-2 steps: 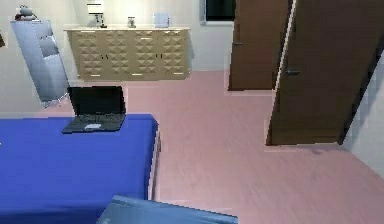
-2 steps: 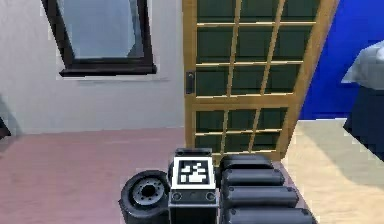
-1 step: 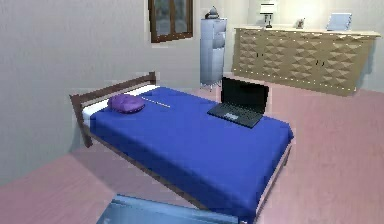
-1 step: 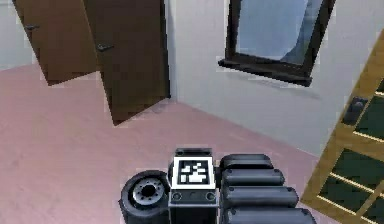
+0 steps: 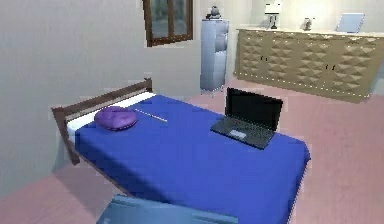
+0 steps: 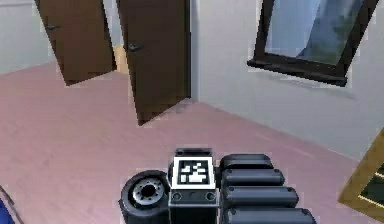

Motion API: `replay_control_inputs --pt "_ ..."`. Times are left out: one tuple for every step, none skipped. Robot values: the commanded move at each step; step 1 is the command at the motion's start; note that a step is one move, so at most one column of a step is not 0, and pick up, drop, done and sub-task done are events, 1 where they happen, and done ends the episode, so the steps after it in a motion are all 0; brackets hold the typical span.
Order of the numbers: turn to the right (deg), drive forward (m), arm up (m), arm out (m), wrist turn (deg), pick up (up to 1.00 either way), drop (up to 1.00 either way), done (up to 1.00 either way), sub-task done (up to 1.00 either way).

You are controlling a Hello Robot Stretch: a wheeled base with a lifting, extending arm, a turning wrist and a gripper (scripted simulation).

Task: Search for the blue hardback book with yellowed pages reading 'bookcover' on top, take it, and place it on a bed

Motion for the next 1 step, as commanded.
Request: replay_control_inputs --pt "-39.0 0.00 0.00 0.00 0.0 0.00 0.00 0.00 0.00"
